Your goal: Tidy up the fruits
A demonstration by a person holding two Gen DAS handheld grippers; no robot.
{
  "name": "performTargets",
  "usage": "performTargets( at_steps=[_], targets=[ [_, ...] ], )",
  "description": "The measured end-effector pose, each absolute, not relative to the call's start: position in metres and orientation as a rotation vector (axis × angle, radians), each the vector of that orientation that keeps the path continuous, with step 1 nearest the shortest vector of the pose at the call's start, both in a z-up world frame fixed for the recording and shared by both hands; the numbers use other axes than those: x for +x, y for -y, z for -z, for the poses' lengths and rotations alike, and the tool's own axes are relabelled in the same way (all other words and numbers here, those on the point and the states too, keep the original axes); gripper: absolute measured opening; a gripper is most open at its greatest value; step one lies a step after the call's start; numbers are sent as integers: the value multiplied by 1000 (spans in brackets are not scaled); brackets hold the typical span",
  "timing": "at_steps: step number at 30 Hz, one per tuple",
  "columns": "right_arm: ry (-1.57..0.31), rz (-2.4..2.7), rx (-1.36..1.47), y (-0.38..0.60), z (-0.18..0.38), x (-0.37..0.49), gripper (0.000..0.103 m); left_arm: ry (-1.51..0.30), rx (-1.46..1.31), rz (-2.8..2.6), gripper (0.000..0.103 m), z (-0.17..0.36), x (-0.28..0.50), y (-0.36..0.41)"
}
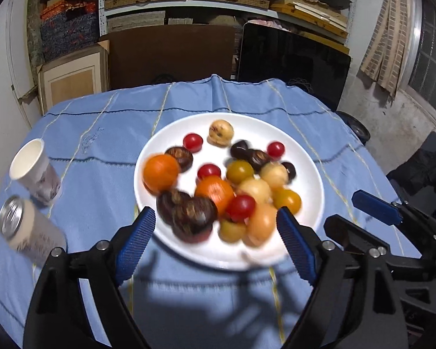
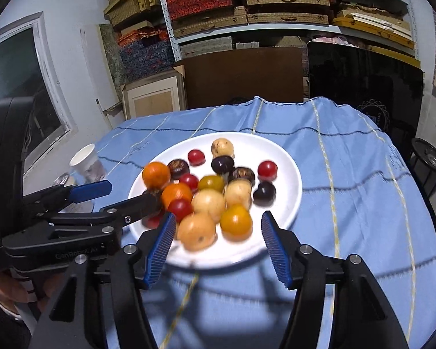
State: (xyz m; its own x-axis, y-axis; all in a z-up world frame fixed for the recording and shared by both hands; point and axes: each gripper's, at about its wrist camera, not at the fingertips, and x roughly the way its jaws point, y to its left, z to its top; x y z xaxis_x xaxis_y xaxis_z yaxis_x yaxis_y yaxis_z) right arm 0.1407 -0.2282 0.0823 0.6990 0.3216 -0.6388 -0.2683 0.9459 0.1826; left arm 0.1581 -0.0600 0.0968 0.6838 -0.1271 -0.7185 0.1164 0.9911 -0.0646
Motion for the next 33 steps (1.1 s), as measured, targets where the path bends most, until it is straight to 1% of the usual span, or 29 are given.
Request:
performTargets(
  at_steps=[2, 5, 9, 11, 15, 18, 20, 22, 33],
  targets=[
    [-733, -326, 91, 232, -80, 124, 65, -792, 5, 129, 84, -99, 137, 64],
    [-736, -310, 89, 233, -76, 98, 66, -779, 13, 103, 90, -99, 110, 65],
    [-749, -273, 85, 233, -70, 70, 67, -798, -21, 115, 91, -93, 77, 59],
    [-754, -263, 80, 233, -67, 60, 69, -799, -22, 101, 93, -91, 61, 56],
    [-758, -260, 68, 228, -62, 41, 72, -802, 5, 88, 94, -85, 33, 51],
    [-766, -249, 63, 226, -58, 32, 78, -812, 7, 84, 95, -82, 22, 47],
    [-761, -227, 49, 225, -57, 26, 88, -817, -4, 67, 96, -81, 15, 43],
    [-752, -210, 38, 225, -57, 22, 91, -830, -14, 46, 96, -79, 10, 39],
    [-742, -211, 45, 229, -58, 11, 93, -832, -24, 51, 98, -82, 2, 36]
  ],
)
